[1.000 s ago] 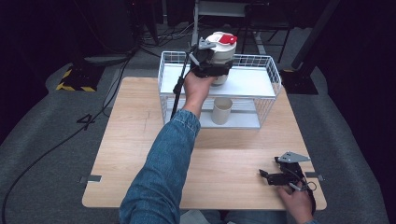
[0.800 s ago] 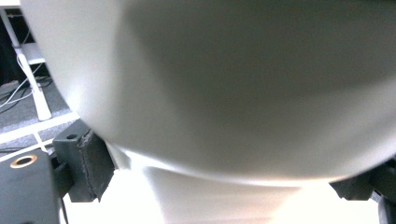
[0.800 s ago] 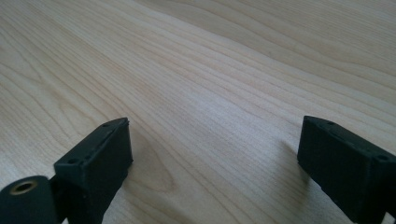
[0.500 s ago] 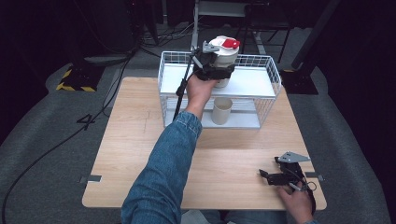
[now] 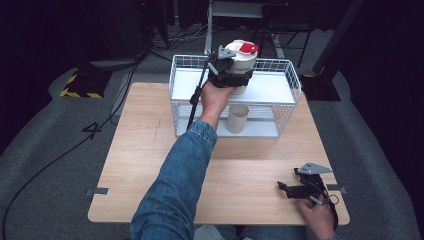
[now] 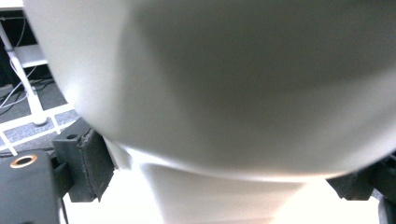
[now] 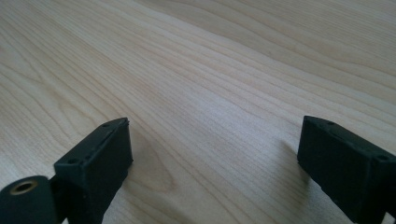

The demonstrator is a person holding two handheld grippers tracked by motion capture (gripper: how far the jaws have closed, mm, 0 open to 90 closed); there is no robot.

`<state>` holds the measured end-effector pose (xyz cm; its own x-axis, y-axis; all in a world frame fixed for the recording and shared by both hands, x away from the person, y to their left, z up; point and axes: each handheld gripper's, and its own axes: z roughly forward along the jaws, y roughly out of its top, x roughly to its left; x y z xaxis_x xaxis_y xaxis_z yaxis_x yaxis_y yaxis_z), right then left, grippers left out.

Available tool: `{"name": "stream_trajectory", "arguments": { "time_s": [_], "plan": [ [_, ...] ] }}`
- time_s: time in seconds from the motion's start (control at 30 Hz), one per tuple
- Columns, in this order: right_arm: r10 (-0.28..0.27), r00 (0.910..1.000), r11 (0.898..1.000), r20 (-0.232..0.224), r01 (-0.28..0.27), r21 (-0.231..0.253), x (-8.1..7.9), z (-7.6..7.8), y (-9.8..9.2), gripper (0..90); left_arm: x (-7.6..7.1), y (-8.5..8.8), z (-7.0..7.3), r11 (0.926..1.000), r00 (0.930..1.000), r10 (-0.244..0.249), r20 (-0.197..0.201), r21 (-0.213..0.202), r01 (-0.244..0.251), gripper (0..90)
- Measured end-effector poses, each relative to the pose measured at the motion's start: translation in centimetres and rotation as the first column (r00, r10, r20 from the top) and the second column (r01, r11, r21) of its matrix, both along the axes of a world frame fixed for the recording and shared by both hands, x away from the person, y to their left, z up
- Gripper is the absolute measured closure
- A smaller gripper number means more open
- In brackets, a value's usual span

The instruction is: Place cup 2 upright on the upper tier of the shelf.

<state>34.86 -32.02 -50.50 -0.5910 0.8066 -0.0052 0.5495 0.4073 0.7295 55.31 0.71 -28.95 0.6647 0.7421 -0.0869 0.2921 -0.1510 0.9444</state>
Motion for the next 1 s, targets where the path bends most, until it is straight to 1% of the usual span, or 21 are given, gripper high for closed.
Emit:
{"name": "stream_trajectory", "arguments": {
  "time_s": [0.13, 0.2, 0.27, 0.47, 0.53, 0.63, 0.73, 0.8, 0.9, 1.0],
  "plan": [
    [0.000, 1.0000, 1.000, 0.000, 0.000, 0.000, 0.0, 0.0, 0.0, 10.4, -0.2, -0.2, -0.1, 0.9999, 0.9999, 0.001, 0.017, 0.017, -0.001, 12.3],
    [0.000, 1.0000, 1.000, 0.000, 0.000, 0.000, 0.0, 0.0, 0.0, 10.4, -0.1, -0.2, -0.1, 1.0000, 0.9999, 0.003, 0.014, 0.009, -0.003, 12.3],
    [0.000, 1.0000, 1.000, 0.000, 0.000, 0.000, 0.0, 0.0, 0.0, 10.4, -0.1, -0.2, -0.1, 0.9999, 0.9998, 0.002, 0.019, 0.012, -0.002, 12.3],
    [0.000, 1.0000, 1.000, 0.001, 0.000, 0.000, 0.0, 0.0, 0.0, 10.4, -0.1, -0.2, -0.1, 0.9999, 1.0000, 0.003, 0.009, 0.010, -0.003, 11.9],
    [0.000, 1.0000, 1.000, 0.000, 0.000, 0.000, 0.0, 0.0, 0.0, 10.4, -0.1, -0.2, 0.0, 0.9998, 1.0000, 0.009, 0.003, 0.017, -0.009, 11.7],
    [0.000, 1.0000, 1.000, 0.000, 0.000, 0.000, 0.0, 0.0, 0.0, 10.4, -0.1, -0.3, 0.0, 0.9997, 0.9998, 0.018, 0.005, 0.017, -0.018, 11.0],
    [0.000, 1.0000, 1.000, 0.001, 0.000, 0.000, 0.0, 0.0, 0.0, 10.4, -0.2, -0.3, 0.1, 0.9987, 0.9992, 0.038, 0.014, 0.034, -0.038, 6.5],
    [0.000, 1.0000, 1.000, 0.000, 0.000, 0.000, 0.0, 0.0, 0.0, 10.4, -0.3, -0.2, 0.1, 0.9982, 0.9988, 0.046, 0.016, 0.037, -0.046, 2.9],
    [0.001, 1.0000, 1.000, 0.002, -0.001, -0.001, 0.0, 0.0, 0.0, 10.4, -0.7, 0.3, 0.3, 0.9985, 0.9987, 0.045, 0.021, 0.028, -0.046, 0.1],
    [0.002, 1.0000, 1.000, 0.001, -0.002, -0.002, 0.0, 0.0, 0.0, 10.4, -1.3, 1.0, 0.6, 0.9986, 0.9984, 0.045, 0.033, 0.025, -0.046, 0.1]
  ]
}}
